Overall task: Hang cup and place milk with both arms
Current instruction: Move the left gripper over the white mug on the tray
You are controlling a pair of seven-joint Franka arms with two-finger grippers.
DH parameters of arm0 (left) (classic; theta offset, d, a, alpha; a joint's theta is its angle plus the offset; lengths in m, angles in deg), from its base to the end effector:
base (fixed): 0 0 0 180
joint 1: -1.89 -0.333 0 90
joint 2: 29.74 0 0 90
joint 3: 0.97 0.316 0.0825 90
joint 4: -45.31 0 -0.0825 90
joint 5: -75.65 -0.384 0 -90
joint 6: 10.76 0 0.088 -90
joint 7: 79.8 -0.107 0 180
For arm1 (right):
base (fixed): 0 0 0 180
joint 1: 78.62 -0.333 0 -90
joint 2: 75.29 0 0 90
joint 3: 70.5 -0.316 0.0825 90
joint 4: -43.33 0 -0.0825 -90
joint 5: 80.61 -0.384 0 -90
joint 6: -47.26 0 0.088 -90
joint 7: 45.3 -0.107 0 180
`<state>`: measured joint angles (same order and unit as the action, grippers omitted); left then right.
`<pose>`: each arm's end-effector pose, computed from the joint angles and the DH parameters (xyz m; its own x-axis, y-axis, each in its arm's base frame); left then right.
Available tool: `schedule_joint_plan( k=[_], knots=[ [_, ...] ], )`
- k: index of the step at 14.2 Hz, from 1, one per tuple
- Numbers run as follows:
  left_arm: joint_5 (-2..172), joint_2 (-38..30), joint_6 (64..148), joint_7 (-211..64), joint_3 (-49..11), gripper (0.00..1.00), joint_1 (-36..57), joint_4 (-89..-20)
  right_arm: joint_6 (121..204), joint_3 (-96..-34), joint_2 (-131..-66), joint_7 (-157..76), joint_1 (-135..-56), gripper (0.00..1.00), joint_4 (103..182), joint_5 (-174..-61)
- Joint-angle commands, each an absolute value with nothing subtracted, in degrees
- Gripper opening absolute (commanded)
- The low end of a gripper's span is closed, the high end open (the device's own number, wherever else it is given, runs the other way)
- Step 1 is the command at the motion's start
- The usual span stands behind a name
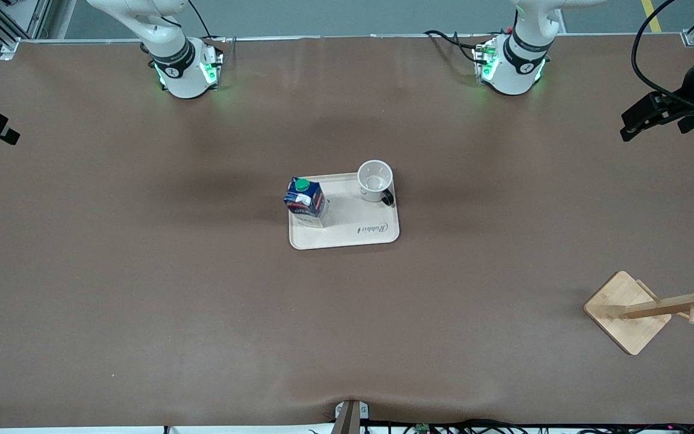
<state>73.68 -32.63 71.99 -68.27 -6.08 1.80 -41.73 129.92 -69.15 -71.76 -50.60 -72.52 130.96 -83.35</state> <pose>0.5237 -0.0434 0.6648 0.9929 0.1178 -0.0163 0.1170 -0.9922 -0.0428 0.5179 -0.0625 0.6660 0.9763 -0.2145 -0.0294 -0.2157 -0.9754 -0.0465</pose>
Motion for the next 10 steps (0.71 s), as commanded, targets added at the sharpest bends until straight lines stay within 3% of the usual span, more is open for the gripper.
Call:
schedule_joint_plan(
  k=[1,5,10],
  knots=[
    [72.5,-32.2,71.1,-68.4,-6.2,1.00,1.9,-40.4,129.2,-69.0,-72.0,-50.6,-72.8,1.00,129.9,-82.6],
    [72.7,-29.9,71.1,-67.9,-6.3,1.00,2.4,-38.9,129.4,-68.9,-72.2,-50.8,-72.6,1.00,129.9,-82.8],
    [72.7,-23.1,72.9,-55.4,-15.2,1.00,6.9,-40.5,129.6,-68.9,-72.7,-50.8,-72.6,1.00,129.8,-83.0]
  ],
)
